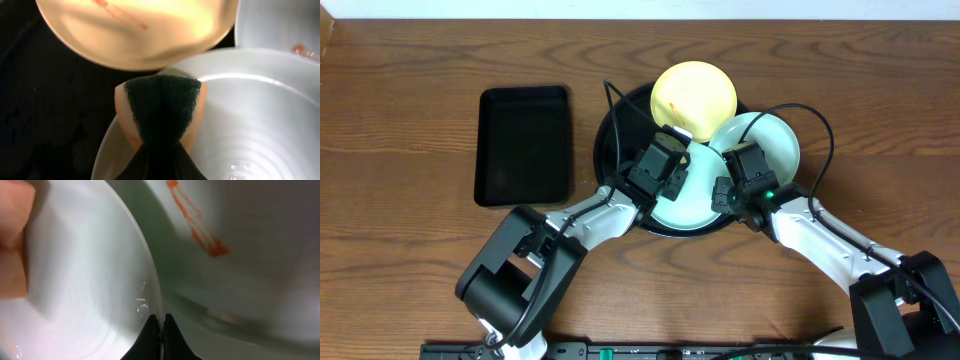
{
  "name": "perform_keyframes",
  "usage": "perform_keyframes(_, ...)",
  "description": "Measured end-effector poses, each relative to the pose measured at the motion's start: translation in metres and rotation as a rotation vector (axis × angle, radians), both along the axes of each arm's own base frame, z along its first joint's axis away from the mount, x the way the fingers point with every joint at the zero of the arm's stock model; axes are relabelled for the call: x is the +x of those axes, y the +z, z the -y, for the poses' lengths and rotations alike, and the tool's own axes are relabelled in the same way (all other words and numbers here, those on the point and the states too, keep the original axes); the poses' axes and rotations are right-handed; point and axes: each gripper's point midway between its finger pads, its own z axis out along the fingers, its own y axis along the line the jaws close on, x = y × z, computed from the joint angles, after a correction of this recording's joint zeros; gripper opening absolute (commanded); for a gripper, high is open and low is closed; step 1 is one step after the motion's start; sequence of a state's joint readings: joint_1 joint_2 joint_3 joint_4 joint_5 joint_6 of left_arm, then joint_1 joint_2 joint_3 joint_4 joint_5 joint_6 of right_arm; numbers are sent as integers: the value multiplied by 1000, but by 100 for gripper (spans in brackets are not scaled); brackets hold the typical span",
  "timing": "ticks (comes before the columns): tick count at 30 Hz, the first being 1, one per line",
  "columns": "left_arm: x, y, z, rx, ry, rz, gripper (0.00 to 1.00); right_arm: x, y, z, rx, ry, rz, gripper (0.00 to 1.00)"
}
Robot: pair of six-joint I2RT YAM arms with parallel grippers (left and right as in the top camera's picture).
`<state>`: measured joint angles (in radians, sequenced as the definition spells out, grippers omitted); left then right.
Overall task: Clean dirty plates on tray and stack at the side
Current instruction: 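Scrub the held pale green plate with the sponge in the left gripper, then return the sponge to the black tray with the left gripper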
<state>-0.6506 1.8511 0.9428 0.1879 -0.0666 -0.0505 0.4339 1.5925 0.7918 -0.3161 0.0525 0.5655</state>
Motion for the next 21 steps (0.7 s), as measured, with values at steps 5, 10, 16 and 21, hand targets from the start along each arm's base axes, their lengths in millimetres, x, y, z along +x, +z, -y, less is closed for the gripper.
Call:
perform_keyframes(5,17,19,11,-55,-11,110,8,0,0,0,0,1,0,1)
perform_keyframes(10,29,47,18,-103,-14,212,8,0,0,0,0,1,-1,1)
perform_keyframes(16,11,161,-16,-153,49,339,8,2,3,-2,2,9,4,1)
perform_keyframes(21,-24,191,-101,-133,244,232,8,16,36,-9,-1,76,79,1)
